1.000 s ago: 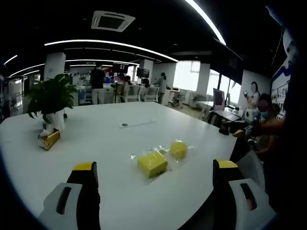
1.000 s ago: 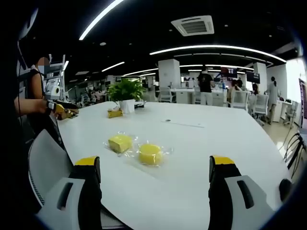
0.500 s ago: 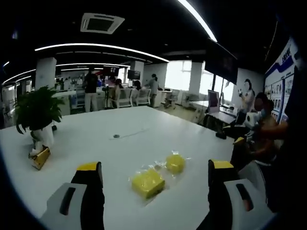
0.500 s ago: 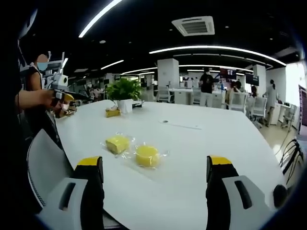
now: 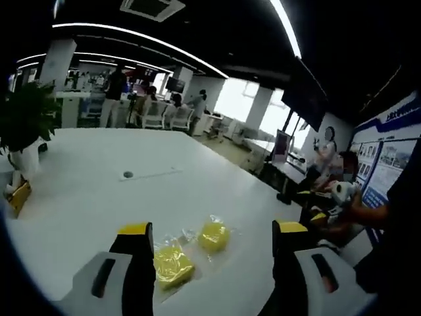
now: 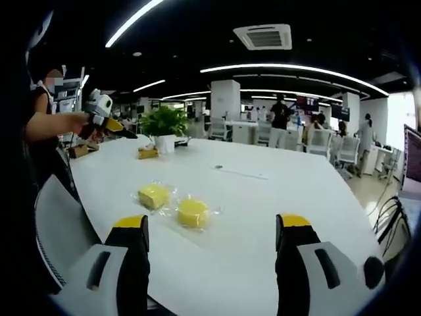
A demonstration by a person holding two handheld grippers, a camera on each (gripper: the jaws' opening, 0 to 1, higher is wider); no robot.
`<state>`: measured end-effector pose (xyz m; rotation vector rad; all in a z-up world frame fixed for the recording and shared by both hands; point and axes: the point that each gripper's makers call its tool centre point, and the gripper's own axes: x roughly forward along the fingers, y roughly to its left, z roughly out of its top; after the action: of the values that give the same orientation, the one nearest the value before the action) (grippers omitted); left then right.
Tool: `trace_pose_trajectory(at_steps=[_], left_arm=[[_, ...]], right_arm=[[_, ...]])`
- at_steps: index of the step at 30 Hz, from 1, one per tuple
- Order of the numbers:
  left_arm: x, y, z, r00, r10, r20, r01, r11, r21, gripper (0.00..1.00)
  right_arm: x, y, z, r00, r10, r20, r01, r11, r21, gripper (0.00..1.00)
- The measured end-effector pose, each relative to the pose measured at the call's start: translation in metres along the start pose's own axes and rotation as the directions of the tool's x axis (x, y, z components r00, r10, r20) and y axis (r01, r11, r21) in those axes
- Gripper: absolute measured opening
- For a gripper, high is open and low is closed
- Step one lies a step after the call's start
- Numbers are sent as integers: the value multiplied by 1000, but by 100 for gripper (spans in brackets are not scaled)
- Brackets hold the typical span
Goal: Compare the silicone blocks by pressing each to a similar depth, holding the contact briefly, and releasing to observe deformation and rebound differences across the visible hardness samples.
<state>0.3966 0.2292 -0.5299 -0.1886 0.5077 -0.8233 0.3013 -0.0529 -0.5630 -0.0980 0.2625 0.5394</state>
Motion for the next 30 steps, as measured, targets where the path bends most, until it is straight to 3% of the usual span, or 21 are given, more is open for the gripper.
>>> trace_pose_trajectory(at_steps=[4, 9, 17, 21, 25, 30], left_arm=[[19, -4, -6, 999, -45, -23, 44, 997, -66, 66], [49, -3, -16, 996, -75, -47, 65, 978, -197, 61], [96, 9, -60, 983, -70, -172, 23, 965, -260, 49], [111, 8, -67, 981, -69, -179, 18, 962, -271, 50], [122, 11, -78, 977, -63, -204, -8, 944, -330, 51], [135, 19, -85, 976, -49, -211, -29, 936, -350, 45]], right_arm=[[0, -6, 1, 1000, -15, -2, 15, 1000, -19, 71], [-2, -9, 1, 1000, -20, -6, 20, 999, -35, 70], [-6, -17, -6, 999, -42, -27, 40, 998, -53, 69], [-7, -21, -13, 998, -47, -43, 45, 998, -45, 68], [-6, -25, -17, 996, -65, -56, 62, 997, -52, 68], [-2, -27, -15, 996, -66, -51, 63, 996, -64, 70]])
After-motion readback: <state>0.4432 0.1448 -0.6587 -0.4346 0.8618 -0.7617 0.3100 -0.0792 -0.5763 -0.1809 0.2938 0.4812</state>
